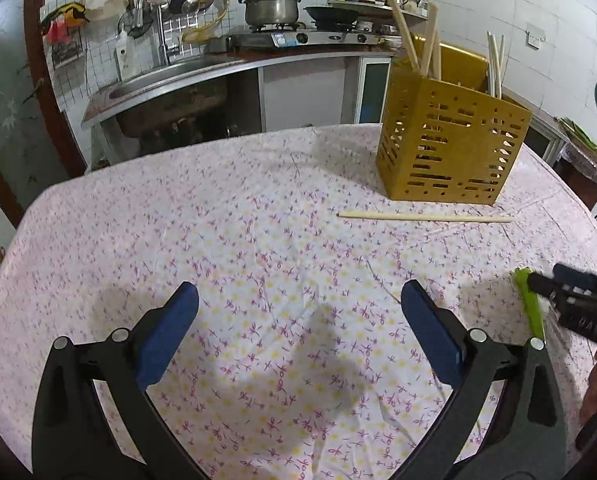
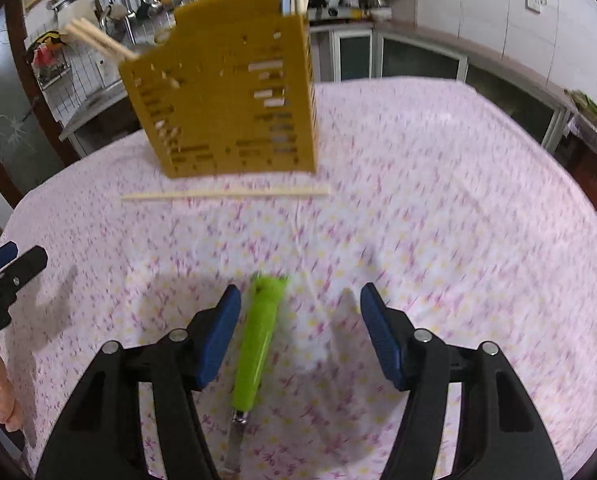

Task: Organize utensils
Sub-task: 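Move the left tool toward the loose chopstick while the right tool grasps the frog fork, then position the open left tool over the wooden chopstick on the cloth, then close the left tool on the wooden chopstick, then lift the chopstick and frog fork upright and carry both toward the yellow holder, then lower the chopstick and frog fork into the yellow holder and open both tools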

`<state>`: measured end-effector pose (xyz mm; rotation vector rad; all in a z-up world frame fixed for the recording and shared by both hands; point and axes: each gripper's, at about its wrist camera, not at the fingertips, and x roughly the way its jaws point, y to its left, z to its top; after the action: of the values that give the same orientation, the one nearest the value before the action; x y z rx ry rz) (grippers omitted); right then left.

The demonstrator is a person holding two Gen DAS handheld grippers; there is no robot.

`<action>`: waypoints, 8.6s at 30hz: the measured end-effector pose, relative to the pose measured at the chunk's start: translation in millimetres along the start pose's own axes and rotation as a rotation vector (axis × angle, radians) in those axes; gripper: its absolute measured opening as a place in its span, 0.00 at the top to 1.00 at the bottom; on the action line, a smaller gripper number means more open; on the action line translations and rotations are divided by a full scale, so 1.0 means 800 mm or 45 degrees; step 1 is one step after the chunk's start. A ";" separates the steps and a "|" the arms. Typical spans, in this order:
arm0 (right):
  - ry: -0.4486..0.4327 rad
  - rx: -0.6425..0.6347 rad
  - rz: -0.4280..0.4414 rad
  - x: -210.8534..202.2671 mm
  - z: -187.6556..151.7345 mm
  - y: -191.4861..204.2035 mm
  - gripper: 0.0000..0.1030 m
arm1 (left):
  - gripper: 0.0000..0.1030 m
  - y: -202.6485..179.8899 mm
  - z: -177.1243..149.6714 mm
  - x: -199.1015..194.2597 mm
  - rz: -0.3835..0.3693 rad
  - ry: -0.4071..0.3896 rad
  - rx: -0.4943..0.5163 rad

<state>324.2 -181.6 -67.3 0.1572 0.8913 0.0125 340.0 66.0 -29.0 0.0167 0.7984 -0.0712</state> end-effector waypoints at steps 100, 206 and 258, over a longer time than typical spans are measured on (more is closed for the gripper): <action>-0.036 0.240 0.085 0.026 0.045 -0.170 0.84 | 0.73 -0.130 0.040 0.083 -0.367 0.292 0.662; -0.389 -0.060 0.185 -0.114 0.050 -0.022 0.85 | 0.96 -0.090 0.043 -0.105 -0.347 -0.216 0.034; -0.452 -0.203 0.259 -0.036 0.229 0.003 0.86 | 0.94 -0.124 0.188 0.012 -0.299 -0.561 0.070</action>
<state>447.8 -205.5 68.5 0.0961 0.5145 0.2376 447.1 -39.6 70.0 -0.0400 0.3546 -0.3082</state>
